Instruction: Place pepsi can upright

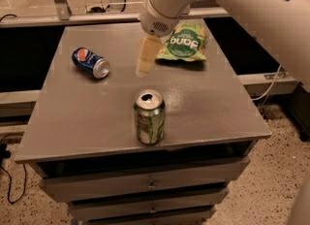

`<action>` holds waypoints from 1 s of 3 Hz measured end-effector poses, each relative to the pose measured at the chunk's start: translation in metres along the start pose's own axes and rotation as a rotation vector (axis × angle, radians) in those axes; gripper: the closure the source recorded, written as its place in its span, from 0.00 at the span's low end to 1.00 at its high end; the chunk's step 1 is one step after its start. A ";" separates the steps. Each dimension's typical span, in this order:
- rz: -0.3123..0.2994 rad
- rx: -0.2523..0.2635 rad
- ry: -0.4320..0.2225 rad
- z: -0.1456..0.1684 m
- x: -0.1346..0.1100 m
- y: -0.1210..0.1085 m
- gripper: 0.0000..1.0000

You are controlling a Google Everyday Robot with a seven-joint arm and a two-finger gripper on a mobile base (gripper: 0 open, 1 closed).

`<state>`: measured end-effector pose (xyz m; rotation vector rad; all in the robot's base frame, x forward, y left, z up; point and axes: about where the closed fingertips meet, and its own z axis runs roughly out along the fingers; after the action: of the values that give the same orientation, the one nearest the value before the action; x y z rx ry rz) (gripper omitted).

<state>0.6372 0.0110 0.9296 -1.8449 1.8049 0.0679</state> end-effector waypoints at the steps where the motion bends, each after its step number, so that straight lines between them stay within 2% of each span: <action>1: 0.032 -0.033 0.008 0.031 -0.020 -0.014 0.00; 3: 0.190 -0.133 0.059 0.076 -0.066 -0.018 0.00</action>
Offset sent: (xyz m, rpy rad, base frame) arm 0.0384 0.1052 -0.0370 -0.0095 0.2567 -0.1700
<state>0.6733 0.1011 0.8985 -1.7758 2.0574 0.2102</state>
